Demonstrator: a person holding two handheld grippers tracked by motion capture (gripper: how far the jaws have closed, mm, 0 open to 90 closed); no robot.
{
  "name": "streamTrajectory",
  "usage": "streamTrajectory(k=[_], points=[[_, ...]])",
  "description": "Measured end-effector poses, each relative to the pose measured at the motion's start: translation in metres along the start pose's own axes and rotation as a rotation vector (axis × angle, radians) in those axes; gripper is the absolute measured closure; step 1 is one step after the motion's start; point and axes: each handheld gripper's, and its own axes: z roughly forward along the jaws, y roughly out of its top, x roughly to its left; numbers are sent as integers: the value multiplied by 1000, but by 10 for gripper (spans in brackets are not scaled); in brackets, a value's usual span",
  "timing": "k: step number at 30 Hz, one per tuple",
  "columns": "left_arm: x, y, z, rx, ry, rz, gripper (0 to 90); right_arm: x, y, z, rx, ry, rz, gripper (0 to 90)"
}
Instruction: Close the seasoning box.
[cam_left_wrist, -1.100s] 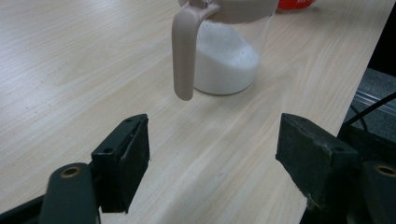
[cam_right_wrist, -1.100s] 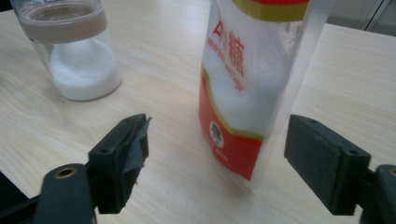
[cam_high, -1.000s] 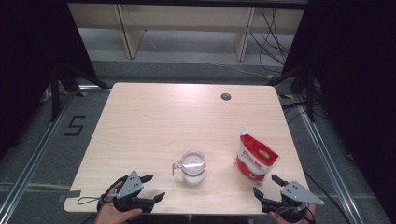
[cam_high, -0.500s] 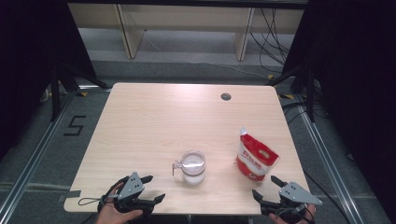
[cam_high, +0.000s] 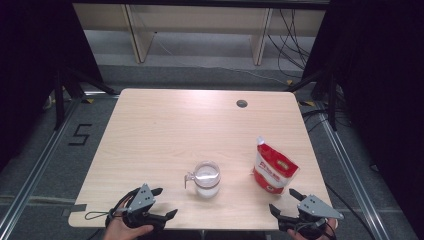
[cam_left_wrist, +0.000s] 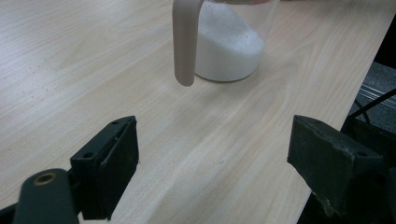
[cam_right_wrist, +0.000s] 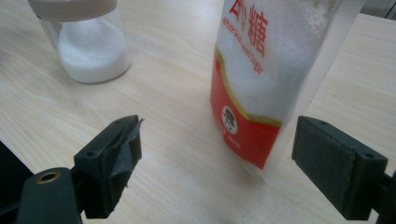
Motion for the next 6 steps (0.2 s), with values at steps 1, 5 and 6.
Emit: streamTrajectory(k=[1, 5, 6], points=[[0, 0, 0, -4, 0, -5, 160, -2, 0, 1, -8, 0, -29, 164], [3, 0, 0, 4, 1, 27, 157, 0, 0, 0, -3, 0, -5, 164], [3, 0, 0, 4, 1, 27, 157, -1, 0, 0, -6, -5, -17, 164]])
